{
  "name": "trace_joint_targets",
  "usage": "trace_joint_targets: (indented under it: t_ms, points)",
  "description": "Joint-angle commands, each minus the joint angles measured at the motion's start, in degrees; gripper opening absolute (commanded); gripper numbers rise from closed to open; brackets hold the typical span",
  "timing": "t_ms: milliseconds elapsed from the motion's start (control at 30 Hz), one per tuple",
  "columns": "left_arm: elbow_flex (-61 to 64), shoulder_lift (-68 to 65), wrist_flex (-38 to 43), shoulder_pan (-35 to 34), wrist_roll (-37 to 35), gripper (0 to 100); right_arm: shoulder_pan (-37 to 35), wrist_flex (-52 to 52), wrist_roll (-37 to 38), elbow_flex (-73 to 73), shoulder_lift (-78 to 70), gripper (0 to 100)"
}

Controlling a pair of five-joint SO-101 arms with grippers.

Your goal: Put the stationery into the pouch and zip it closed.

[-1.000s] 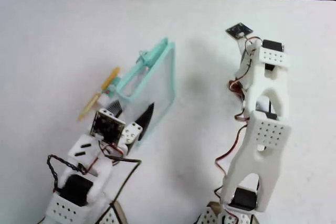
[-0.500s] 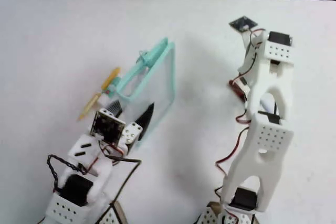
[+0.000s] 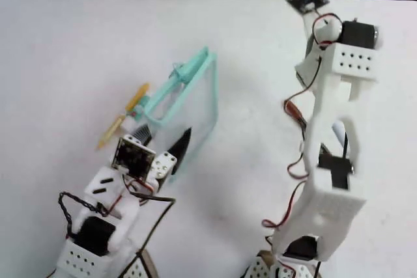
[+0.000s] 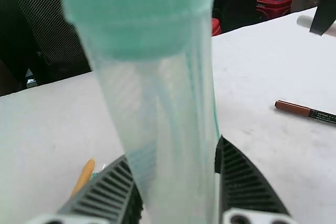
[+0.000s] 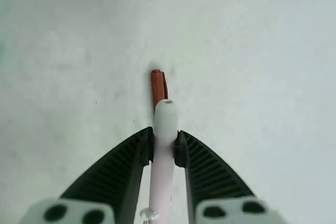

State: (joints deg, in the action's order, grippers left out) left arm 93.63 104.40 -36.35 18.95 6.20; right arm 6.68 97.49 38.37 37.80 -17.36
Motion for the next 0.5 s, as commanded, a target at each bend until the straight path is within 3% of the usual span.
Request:
trace_joint_targets:
  t_ms: [0, 467]
  points:
    - [-0.35, 0.13, 1.14, -0.31, 0.00, 19, -1.89, 0.57, -2.99, 2.20, 10.15, 1.7]
    - [-0.35, 0.13, 1.14, -0.22, 0.00, 19, -10.95, 0.57, -13.80, 2.11, 30.02, 1.7]
